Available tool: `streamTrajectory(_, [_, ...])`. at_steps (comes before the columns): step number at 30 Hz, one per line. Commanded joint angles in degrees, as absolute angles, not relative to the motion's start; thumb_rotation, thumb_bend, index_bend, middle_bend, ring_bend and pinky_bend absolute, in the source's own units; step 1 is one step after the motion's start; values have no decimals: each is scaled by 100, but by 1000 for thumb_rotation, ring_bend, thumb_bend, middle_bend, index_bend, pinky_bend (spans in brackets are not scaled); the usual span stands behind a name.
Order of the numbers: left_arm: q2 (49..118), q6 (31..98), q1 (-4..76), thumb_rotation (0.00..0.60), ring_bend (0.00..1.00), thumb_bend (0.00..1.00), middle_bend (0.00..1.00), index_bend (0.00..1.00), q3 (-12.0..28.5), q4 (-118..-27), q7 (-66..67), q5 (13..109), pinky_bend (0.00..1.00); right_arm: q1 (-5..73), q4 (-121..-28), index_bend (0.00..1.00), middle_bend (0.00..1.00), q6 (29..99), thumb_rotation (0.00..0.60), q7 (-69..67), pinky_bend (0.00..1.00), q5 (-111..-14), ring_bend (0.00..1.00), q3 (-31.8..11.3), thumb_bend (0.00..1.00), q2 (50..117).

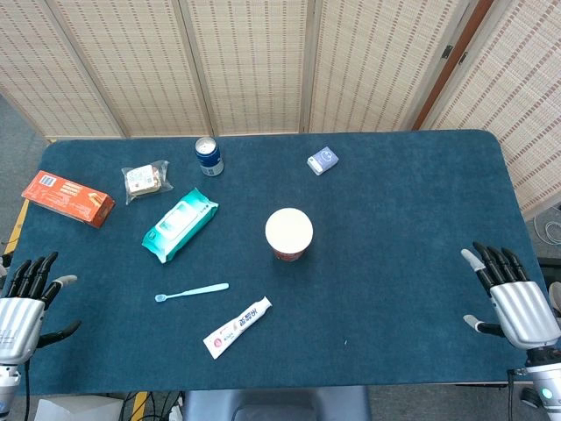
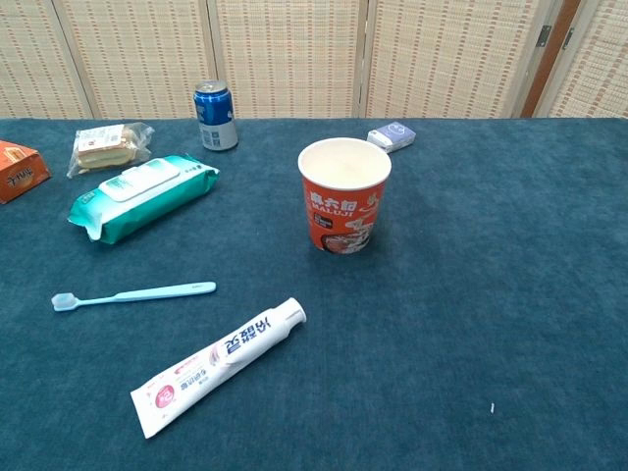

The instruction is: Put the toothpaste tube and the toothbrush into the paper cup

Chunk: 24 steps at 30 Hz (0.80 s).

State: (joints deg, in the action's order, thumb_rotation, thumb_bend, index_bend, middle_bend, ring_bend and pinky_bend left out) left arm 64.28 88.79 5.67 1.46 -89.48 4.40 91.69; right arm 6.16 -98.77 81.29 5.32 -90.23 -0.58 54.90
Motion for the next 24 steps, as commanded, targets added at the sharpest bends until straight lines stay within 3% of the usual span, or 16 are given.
streamTrajectory(1, [6426, 8881, 569, 600, 0, 0, 0, 286, 142, -8957, 440, 9181, 0, 611, -9881, 68, 0, 8133, 600, 529, 47, -9023, 0, -55, 0, 5485])
streamTrajectory(24, [6471, 8798, 625, 600, 0, 0, 0, 286, 75, -8941, 397, 9293, 0, 626, -9886, 68, 0, 8105, 600, 505, 47, -8998, 0, -66, 0, 5483])
